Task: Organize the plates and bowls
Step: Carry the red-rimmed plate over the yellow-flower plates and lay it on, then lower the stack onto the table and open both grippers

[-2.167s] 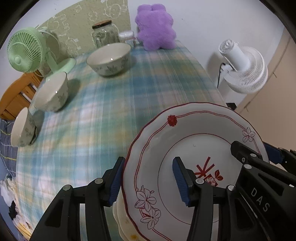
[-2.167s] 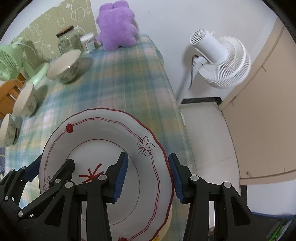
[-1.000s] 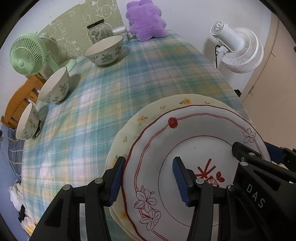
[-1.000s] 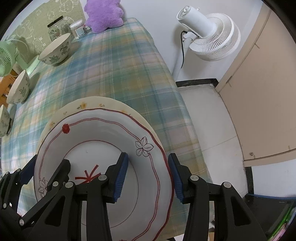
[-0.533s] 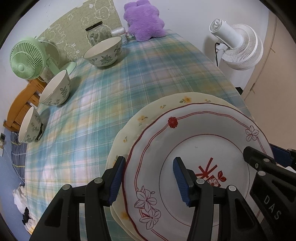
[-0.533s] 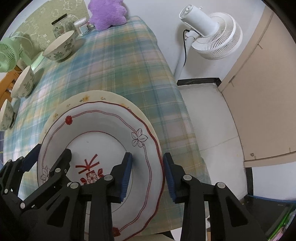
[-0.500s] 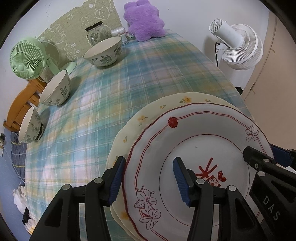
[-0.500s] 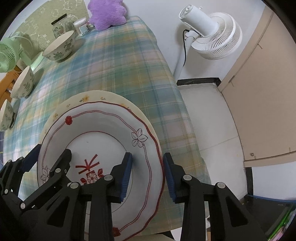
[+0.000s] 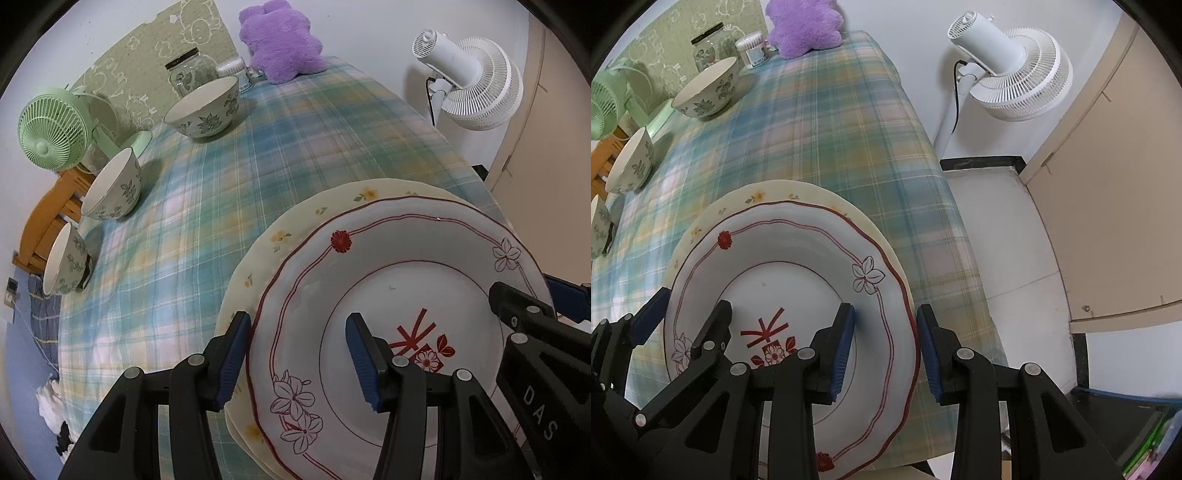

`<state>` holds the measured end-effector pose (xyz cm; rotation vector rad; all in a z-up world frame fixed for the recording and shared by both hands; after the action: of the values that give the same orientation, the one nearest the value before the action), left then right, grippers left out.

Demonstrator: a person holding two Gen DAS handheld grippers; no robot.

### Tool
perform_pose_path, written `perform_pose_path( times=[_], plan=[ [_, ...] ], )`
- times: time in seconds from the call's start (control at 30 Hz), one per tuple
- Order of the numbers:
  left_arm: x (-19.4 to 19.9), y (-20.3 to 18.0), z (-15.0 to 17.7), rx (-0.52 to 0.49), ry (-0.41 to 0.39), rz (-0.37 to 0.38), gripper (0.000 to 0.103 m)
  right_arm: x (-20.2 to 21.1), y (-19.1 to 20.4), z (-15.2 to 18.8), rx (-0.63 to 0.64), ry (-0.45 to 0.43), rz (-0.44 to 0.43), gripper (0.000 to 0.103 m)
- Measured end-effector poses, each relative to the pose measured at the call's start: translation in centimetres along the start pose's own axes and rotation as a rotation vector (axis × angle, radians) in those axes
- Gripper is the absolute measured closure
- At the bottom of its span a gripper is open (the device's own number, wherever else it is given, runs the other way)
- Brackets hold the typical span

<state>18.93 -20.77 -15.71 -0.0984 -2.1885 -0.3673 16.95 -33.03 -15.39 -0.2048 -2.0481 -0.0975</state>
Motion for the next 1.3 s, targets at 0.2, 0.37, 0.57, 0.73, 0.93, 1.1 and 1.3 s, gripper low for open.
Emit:
perform_pose_path(
  times=[0.2,0.37,0.57,0.73,0.93,1.1,1.3],
  plan=[
    [0.2,0.5,0.0,0.033,0.006,0.028,0.047,0.6,0.3,-0.1,0.031,-0.021,0.035,0.064],
    [0.4,1.6,0.3,0.076,0.005,0.047,0.046,0.8,0.5,-0.1,0.047,-0.032,0.048,0.065],
    [0.2,2.8,0.5,0.109,0.008,0.047,0.044,0.4,1.7,-0.4,0.068,-0.037,0.057,0.065],
    [-0.1,3.2,0.8,0.145,0.018,0.077,0.043,0.2,2.0,-0.5,0.076,-0.053,0.082,0.065],
    [0.2,3.5,1.2,0.156,0.031,0.121,0.034,0.4,2.0,-0.6,0.041,-0.032,0.055,0.057],
    [1.5,4.6,1.3,0.188,0.022,0.146,0.025,2.3,3.2,-1.1,0.068,-0.087,0.036,0.032],
    [4.0,7.0,0.4,0.255,0.003,0.162,0.019,4.4,4.9,-1.7,0.063,-0.113,-0.023,0.032]
  ],
)
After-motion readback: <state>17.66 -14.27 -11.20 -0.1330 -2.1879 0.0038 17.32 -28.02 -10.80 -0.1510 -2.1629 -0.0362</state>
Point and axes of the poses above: each gripper's, at about its wrist camera, not at the fingertips, and x roughly against the way its jaws point, y to its left, z to its underside, the point moved 8 cm from there along -x, roughly the way its jaws point, and after that the axes turned 12 degrees about -y, right-handed, at the moved point
